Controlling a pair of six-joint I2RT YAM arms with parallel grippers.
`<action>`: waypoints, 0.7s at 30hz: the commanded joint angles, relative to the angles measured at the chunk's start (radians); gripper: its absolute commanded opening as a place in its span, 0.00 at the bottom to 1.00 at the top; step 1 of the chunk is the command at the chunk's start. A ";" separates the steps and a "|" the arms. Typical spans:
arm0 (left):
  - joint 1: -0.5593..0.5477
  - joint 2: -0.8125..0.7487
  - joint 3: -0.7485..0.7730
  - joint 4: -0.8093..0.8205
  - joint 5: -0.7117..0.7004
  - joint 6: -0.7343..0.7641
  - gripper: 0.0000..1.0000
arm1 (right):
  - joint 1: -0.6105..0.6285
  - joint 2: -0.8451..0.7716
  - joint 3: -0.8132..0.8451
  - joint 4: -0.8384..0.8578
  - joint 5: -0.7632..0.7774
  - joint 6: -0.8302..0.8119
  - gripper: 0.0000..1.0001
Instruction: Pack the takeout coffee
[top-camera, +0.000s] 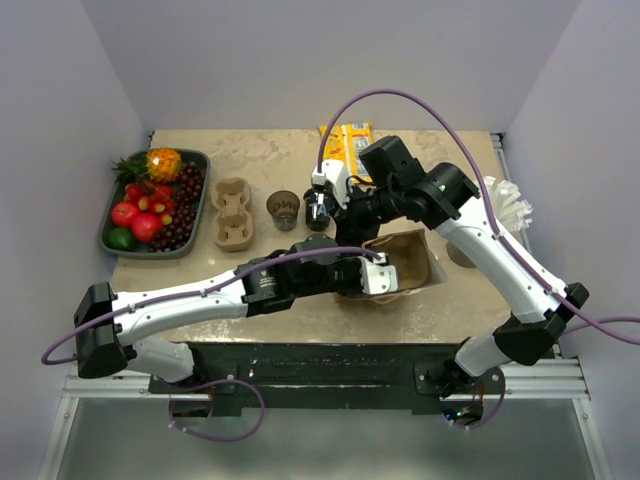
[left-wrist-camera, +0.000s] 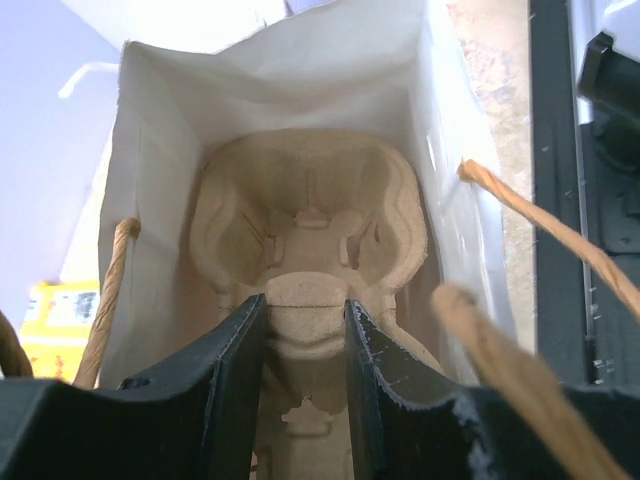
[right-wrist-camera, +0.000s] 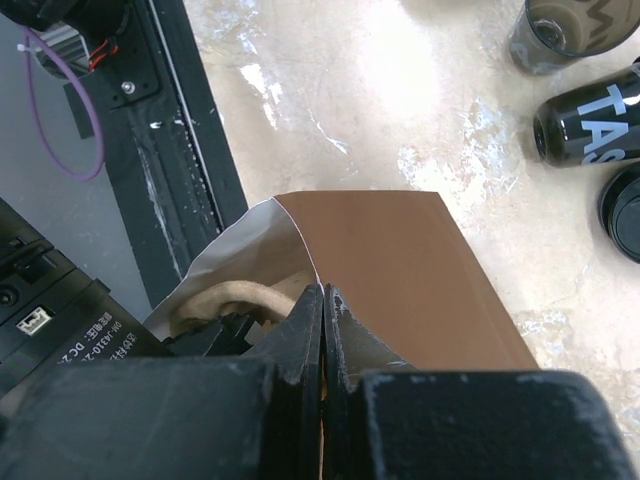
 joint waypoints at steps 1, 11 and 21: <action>0.066 0.004 -0.028 0.084 -0.018 -0.175 0.00 | 0.012 -0.076 -0.031 -0.005 -0.035 0.037 0.00; 0.132 0.021 -0.124 0.213 0.093 -0.296 0.00 | 0.010 -0.100 -0.049 0.034 -0.064 0.092 0.00; 0.129 0.136 -0.114 0.290 0.002 -0.166 0.00 | 0.012 -0.140 -0.134 0.069 -0.135 0.126 0.00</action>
